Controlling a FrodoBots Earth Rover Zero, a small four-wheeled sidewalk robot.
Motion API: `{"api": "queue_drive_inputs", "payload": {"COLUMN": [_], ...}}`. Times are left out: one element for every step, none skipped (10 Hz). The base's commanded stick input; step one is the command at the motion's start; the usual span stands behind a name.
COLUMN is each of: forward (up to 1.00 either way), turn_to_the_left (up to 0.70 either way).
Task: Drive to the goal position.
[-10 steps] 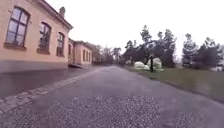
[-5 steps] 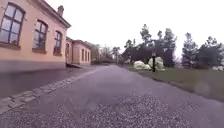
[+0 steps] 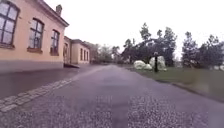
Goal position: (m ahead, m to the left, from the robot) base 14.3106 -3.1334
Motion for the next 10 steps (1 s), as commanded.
{"api": "queue_drive_inputs", "payload": {"forward": [1.00, 1.00, 1.00, 1.00, 1.00, 1.00, 1.00, 1.00, 1.00, 1.00], "turn_to_the_left": [0.00, 0.00, 0.00, 0.00, 0.00, 0.00, 0.00, 0.00, 0.00, 0.00]}}
